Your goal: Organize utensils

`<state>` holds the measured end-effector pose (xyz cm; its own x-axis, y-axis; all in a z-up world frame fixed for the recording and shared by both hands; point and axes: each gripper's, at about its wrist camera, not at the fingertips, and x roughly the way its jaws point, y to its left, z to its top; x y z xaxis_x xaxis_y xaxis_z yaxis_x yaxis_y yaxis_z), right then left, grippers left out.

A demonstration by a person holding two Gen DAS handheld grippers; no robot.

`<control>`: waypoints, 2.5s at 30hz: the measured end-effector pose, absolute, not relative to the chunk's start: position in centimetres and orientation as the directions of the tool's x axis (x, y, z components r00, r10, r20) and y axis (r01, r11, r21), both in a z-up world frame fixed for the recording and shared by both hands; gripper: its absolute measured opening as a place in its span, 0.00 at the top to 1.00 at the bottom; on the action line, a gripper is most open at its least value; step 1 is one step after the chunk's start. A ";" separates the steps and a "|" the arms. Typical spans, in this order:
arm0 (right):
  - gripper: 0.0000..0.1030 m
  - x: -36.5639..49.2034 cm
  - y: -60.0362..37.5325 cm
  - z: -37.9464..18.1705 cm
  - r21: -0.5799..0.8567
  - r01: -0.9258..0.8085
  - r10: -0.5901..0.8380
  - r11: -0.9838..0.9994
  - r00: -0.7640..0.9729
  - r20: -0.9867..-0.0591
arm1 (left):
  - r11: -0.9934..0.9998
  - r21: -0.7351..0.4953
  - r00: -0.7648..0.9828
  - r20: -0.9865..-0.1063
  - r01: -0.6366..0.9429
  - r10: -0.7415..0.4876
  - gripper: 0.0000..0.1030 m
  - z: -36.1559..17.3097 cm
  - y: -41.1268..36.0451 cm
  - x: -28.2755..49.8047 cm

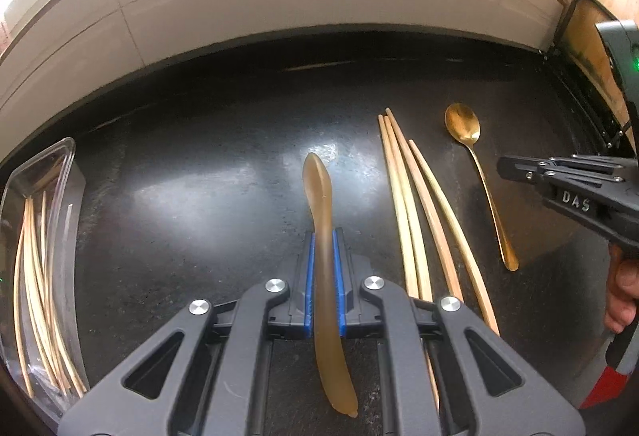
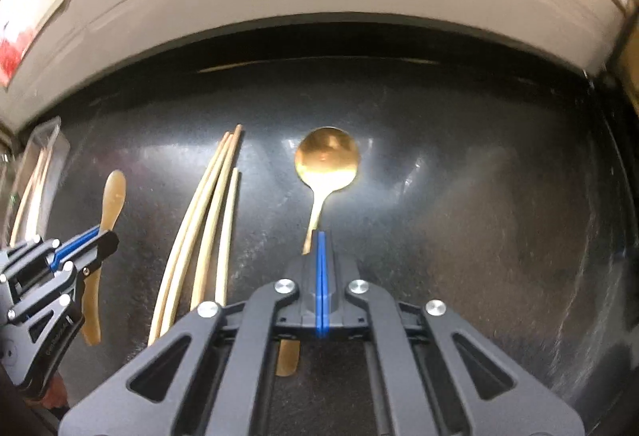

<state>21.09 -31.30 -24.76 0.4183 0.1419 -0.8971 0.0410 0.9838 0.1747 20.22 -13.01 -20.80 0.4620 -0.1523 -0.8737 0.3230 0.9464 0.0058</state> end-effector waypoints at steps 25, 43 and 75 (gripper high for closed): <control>0.95 22.0 -28.6 -25.9 0.069 0.040 0.045 0.997 0.424 -0.905 | 0.957 -0.009 0.432 -0.891 0.290 -0.139 0.92 -23.3 -12.2 20.6; 0.99 21.1 -30.6 -23.9 0.146 0.045 0.113 0.988 0.424 -0.899 | 0.963 -0.005 0.466 -0.874 0.269 -0.135 0.92 -21.5 -12.1 19.8; 0.64 22.0 -30.9 -26.5 0.066 0.125 0.003 0.990 0.444 -0.896 | 0.962 0.006 0.452 -0.883 0.272 -0.122 0.92 -23.5 -12.5 20.7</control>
<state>22.01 -30.93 -26.46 0.4437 0.0033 -0.8962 0.1254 0.9899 0.0658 20.67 -12.48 -23.52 0.4523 -0.1223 -0.8835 0.2716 0.9624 0.0059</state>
